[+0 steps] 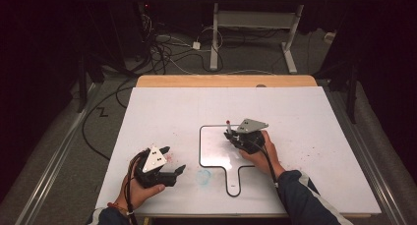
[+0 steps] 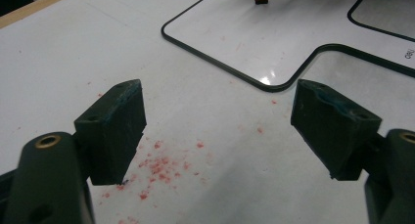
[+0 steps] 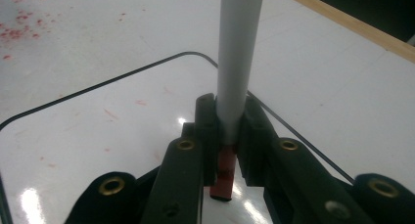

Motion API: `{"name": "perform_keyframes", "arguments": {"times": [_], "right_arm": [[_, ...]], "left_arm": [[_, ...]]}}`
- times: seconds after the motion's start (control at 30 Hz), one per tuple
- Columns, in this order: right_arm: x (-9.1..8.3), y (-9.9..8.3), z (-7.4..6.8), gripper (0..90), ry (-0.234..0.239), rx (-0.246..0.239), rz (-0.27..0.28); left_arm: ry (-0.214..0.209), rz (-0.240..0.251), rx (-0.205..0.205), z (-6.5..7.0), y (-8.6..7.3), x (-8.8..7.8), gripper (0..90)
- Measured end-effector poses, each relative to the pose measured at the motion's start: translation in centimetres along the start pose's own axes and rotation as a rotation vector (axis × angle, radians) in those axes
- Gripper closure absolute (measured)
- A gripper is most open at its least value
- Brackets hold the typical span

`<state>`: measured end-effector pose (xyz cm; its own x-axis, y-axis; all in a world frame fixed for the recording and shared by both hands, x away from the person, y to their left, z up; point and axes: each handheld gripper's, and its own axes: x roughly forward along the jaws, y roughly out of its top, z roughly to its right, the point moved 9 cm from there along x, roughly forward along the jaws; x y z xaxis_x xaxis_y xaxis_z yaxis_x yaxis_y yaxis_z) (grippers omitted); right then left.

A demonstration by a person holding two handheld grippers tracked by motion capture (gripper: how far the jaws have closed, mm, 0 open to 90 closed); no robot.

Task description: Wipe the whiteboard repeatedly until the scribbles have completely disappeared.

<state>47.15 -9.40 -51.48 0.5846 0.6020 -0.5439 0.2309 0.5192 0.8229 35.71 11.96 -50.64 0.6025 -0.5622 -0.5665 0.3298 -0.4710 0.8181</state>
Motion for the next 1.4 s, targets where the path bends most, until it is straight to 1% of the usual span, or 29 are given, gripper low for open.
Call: {"name": "perform_keyframes", "arguments": {"times": [0.03,0.1,0.13,0.17,0.2,0.23,0.3,0.33,0.37,0.43,0.47,0.53,0.57,0.6,0.63,0.73,0.8,0.83,0.87,0.97,1.03,1.07,1.13,1.17,1.2,1.23,1.33,1.4], "right_arm": [[-0.1,-0.1,0.2,81.8,-0.005,0.0,-0.006],[-0.2,-0.3,1.1,81.8,-0.042,0.002,-0.014],[-0.3,-0.4,1.6,81.8,-0.059,0.017,-0.02],[-0.4,-0.5,1.7,81.8,-0.059,0.043,-0.018],[-0.4,-0.5,1.6,81.8,-0.052,0.047,-0.014],[-0.3,-0.4,1.1,81.8,-0.027,0.041,-0.011],[-0.2,-0.1,-0.4,81.8,0.022,0.021,-0.006],[-0.1,0.1,-0.9,81.8,0.033,0.007,-0.004],[0.0,0.2,-1.3,81.8,0.042,0.003,-0.002],[-0.1,0.2,-1.3,81.8,0.048,0.004,-0.003],[-0.2,0.0,-0.9,81.8,0.039,0.012,-0.007],[-0.6,-0.4,0.2,81.8,0.002,0.006,-0.014],[-0.8,-0.6,0.9,81.8,-0.011,0.012,-0.017],[-1.1,-0.9,1.5,81.8,-0.027,0.035,-0.018],[-1.4,-1.2,2.2,81.8,-0.045,0.037,-0.02],[-2.1,-1.9,3.6,81.8,-0.08,0.062,-0.016],[-2.5,-2.2,4.0,81.8,-0.081,0.073,-0.015],[-2.6,-2.3,3.8,81.8,-0.08,0.084,-0.011],[-2.6,-2.3,3.6,81.8,-0.075,0.08,-0.004],[-2.5,-2.1,2.3,81.8,-0.031,0.063,0.013],[-2.5,-2.0,2.1,81.8,-0.027,0.048,0.011],[-2.6,-2.0,2.3,81.8,-0.028,0.043,0.009],[-2.7,-2.3,3.1,81.8,-0.066,0.046,0.008],[-2.8,-2.4,3.5,81.8,-0.078,0.062,0.007],[-2.8,-2.5,3.7,81.8,-0.075,0.079,0.015],[-2.8,-2.5,3.5,81.8,-0.076,0.086,0.016],[-2.3,-1.9,2.2,81.8,-0.044,0.047,0.016],[-1.9,-1.5,1.6,81.8,-0.036,0.014,0.01]], "left_arm": [[0.0,0.001,0.0,0.0,0.0,0.0,20.0],[0.001,0.003,-0.002,0.0,0.0,-0.1,19.9],[0.0,0.002,-0.003,0.0,0.0,0.0,20.0],[0.0,0.001,-0.001,0.0,-0.1,0.0,20.0],[0.0,-0.002,0.002,0.0,-0.1,0.0,20.0],[-0.001,-0.004,0.001,0.0,-0.1,0.0,20.0],[0.0,-0.002,0.002,0.0,-0.1,0.0,20.0],[0.001,-0.003,0.004,0.0,0.0,0.0,20.0],[0.0,-0.004,0.005,0.0,0.0,0.0,20.0],[0.003,-0.006,0.007,0.0,-0.1,0.0,20.0],[0.001,-0.006,0.006,0.1,-0.1,0.0,20.0],[0.002,-0.006,0.006,0.0,-0.1,0.0,20.0],[0.002,-0.006,0.005,0.0,-0.1,0.0,20.0],[0.001,-0.007,0.004,0.0,-0.2,0.0,20.0],[0.002,-0.01,0.004,0.0,-0.2,0.0,20.0],[0.002,-0.011,0.003,0.0,-0.2,0.0,20.0],[0.004,-0.012,0.005,0.1,-0.2,0.1,20.0],[0.003,-0.011,0.006,0.1,-0.2,0.1,20.0],[0.002,-0.012,0.007,0.1,-0.1,0.1,20.0],[0.0,-0.013,0.006,0.2,-0.1,0.2,20.0],[0.0,-0.016,0.008,0.2,-0.1,0.2,20.0],[0.0,-0.015,0.009,0.2,-0.1,0.2,20.0],[0.0,-0.016,0.009,0.2,-0.1,0.2,20.0],[-0.001,-0.016,0.008,0.2,-0.1,0.2,20.0],[-0.001,-0.015,0.008,0.2,-0.1,0.2,20.0],[-0.003,-0.014,0.006,0.2,-0.1,0.2,20.0],[-0.004,-0.018,0.007,0.2,-0.1,0.3,20.0],[-0.003,-0.017,0.01,0.2,-0.1,0.3,20.0]]}}
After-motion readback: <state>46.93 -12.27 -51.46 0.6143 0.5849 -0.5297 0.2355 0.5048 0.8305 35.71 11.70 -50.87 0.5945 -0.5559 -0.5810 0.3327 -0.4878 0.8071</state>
